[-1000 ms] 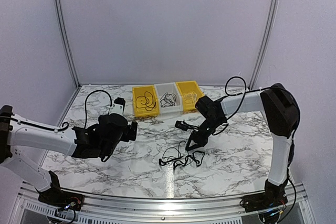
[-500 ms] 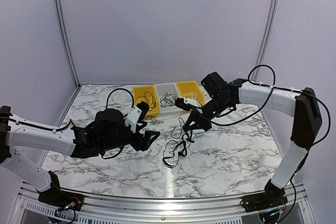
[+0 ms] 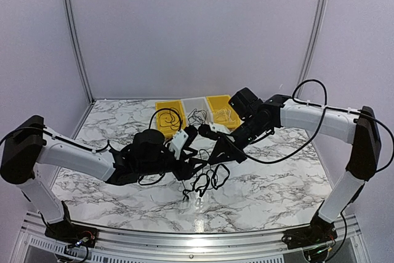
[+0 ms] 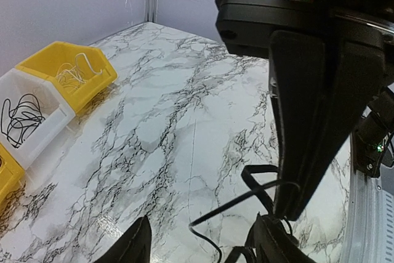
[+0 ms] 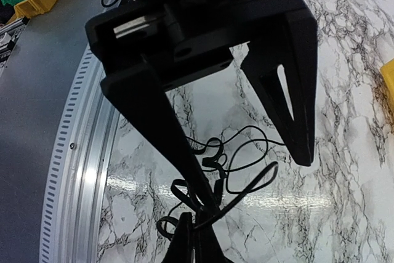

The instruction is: Untangle the cables

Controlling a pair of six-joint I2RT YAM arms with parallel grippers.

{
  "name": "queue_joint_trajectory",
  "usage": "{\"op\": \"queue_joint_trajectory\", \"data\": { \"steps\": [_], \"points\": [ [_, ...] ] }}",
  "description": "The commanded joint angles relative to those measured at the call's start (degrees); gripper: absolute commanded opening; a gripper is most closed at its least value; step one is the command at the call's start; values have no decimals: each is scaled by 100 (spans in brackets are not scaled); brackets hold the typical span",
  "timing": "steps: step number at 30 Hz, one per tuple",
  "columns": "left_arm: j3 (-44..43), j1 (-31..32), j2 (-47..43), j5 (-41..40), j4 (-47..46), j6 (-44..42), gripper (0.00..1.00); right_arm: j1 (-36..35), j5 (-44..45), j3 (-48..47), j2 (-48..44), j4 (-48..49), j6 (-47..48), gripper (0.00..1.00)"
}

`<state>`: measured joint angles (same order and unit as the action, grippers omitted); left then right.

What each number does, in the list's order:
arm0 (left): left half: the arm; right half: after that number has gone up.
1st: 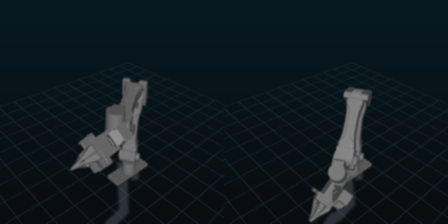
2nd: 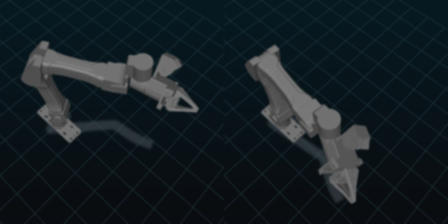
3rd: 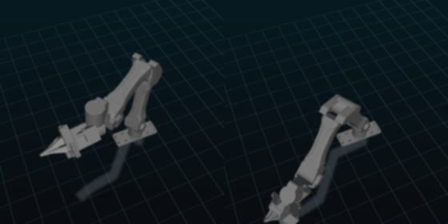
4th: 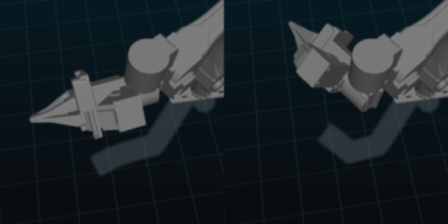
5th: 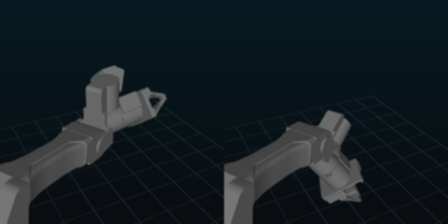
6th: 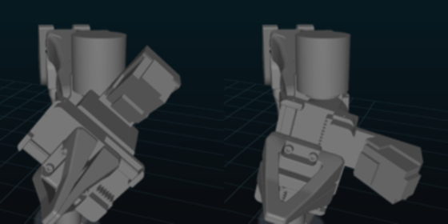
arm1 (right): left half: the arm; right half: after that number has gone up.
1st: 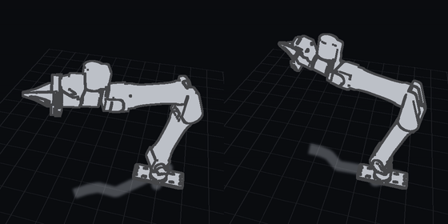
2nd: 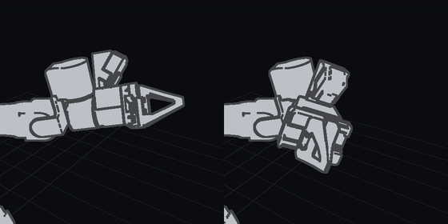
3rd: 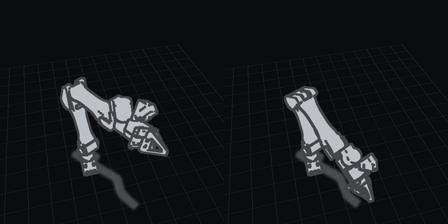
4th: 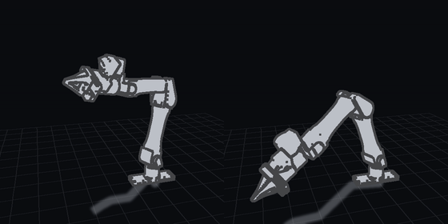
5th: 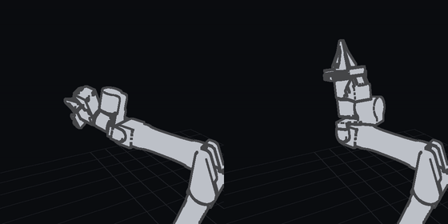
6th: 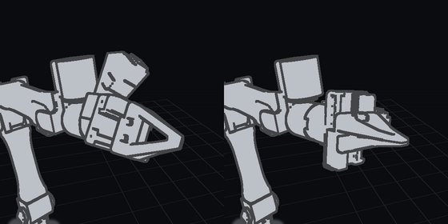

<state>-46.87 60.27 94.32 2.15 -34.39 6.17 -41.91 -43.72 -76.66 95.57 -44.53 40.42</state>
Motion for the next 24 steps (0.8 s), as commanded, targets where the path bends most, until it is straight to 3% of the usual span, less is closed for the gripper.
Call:
{"op": "queue_joint_trajectory", "data": {
  "steps": [1, 4, 7, 8, 11, 15, 16, 24],
  "points": [
    [-159, 20, 302, -259, -859, -58, 58, -11, -305, 108, -117, -153, 163, 0],
    [-279, 20, 484, -438, -1110, -71, 48, -15, -294, 134, -102, -152, 196, 0],
    [-349, 20, 492, -629, -1169, -47, 30, 21, -216, 243, -78, -57, 211, 0],
    [-345, 20, 457, -709, -1181, -31, 19, 59, -226, 305, -60, 9, 205, 1],
    [-230, 20, 241, -1051, -1197, 68, 1, 261, -272, 602, 35, 400, 10, 14],
    [145, 20, -187, -1378, -1271, 413, 0, 479, -276, 997, 229, 1175, -465, 39],
    [238, 25, -302, -1430, -1295, 511, 0, 484, -239, 1045, 314, 1245, -486, 42],
    [772, 116, -1159, -1693, -1322, 688, 0, 425, -249, 914, 938, 1553, -938, 45]
  ]
}}
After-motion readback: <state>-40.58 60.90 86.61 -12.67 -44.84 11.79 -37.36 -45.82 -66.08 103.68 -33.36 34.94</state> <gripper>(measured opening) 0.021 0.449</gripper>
